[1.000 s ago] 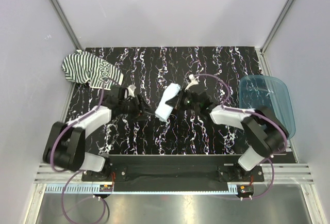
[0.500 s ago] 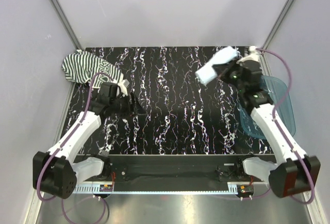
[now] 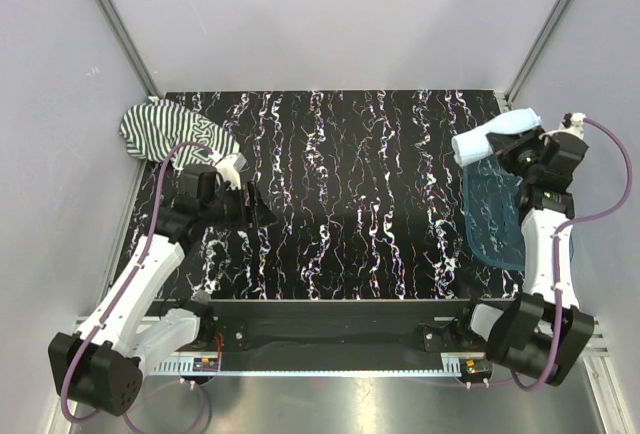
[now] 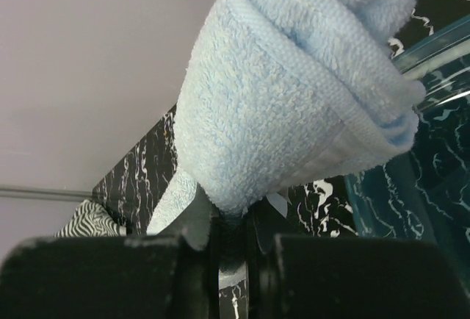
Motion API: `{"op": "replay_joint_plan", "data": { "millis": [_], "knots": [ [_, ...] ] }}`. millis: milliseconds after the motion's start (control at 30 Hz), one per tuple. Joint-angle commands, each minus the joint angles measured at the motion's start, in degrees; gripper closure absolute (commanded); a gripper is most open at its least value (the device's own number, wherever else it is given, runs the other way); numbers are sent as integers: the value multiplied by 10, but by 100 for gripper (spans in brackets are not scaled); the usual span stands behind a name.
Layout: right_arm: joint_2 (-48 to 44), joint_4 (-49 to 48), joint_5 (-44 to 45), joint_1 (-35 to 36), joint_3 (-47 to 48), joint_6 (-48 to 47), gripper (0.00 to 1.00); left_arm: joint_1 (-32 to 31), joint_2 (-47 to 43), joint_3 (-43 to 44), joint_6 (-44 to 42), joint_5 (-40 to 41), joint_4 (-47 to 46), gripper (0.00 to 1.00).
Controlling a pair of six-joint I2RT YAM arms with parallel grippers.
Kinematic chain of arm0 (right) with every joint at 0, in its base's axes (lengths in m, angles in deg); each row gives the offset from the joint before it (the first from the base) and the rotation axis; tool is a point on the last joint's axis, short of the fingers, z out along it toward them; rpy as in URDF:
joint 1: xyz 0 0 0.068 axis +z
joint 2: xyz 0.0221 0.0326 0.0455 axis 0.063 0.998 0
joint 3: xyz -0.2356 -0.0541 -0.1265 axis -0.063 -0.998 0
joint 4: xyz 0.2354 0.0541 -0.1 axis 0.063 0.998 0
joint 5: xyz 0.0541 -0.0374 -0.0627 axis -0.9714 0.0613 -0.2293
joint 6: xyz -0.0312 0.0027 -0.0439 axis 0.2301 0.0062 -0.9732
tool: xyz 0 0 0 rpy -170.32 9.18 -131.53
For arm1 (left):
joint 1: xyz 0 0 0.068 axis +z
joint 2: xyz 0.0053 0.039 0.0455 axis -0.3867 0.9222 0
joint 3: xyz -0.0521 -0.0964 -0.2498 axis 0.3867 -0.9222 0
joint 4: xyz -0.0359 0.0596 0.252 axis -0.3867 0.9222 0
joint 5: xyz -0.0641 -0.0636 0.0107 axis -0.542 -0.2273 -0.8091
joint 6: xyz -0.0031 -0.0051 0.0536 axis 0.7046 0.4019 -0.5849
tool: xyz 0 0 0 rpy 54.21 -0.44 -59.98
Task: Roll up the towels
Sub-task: Place the rolled towel into the container
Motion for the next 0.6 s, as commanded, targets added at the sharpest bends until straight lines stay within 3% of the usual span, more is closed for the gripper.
{"op": "replay_joint_plan", "data": {
  "millis": [0,233,567],
  "knots": [
    [14,-113,-88,-60,-19,23,100,3,-15,-2,-12,-8,-23,34],
    [61,-184,-157,-155,-59,58,100,3,-11,-3,-12,-13,-26,34],
    [172,-269,-164,-180,-79,84,100,3,-9,-5,-11,-15,-28,34]
  ]
}}
